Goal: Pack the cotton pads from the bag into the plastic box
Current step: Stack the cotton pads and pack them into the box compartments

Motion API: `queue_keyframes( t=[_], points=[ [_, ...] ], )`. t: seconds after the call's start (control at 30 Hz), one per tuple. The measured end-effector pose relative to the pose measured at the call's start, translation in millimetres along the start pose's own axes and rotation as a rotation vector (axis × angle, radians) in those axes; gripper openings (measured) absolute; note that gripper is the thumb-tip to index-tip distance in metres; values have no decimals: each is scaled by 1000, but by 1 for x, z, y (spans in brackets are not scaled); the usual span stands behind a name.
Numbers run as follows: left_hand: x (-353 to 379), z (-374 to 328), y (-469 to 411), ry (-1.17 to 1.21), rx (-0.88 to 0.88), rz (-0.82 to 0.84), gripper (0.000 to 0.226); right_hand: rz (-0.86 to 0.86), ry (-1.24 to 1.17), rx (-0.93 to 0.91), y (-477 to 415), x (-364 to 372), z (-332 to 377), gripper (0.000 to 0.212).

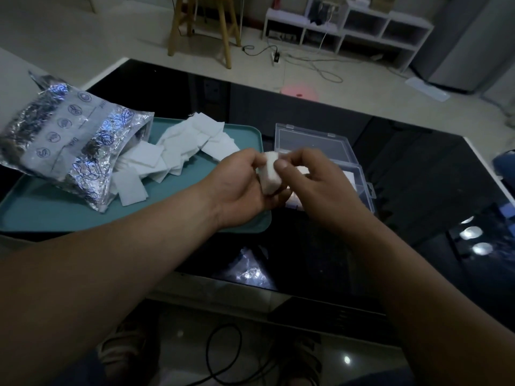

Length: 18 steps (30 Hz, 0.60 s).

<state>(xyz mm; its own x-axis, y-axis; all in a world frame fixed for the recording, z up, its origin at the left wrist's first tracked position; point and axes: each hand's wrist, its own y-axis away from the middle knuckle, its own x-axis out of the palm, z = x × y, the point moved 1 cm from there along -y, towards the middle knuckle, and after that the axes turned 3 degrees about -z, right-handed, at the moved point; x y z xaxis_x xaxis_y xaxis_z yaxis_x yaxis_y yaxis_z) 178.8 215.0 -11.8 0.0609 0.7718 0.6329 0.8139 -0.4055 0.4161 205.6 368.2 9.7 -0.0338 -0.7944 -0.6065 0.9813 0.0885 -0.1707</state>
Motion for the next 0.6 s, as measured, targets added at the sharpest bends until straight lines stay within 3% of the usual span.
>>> queue_keyframes(
  t=[0.17,0.37,0.6],
  points=[
    [13,9,-6,-44,82,-103,49,-76,38,63,-5,-1,-3,6],
    [10,14,-9,-265,219,-162,44,-63,94,70,-1,0,-2,18],
    [23,17,-10,-440,360,-216,52,-136,147,106,-3,5,-4,10]
  ],
)
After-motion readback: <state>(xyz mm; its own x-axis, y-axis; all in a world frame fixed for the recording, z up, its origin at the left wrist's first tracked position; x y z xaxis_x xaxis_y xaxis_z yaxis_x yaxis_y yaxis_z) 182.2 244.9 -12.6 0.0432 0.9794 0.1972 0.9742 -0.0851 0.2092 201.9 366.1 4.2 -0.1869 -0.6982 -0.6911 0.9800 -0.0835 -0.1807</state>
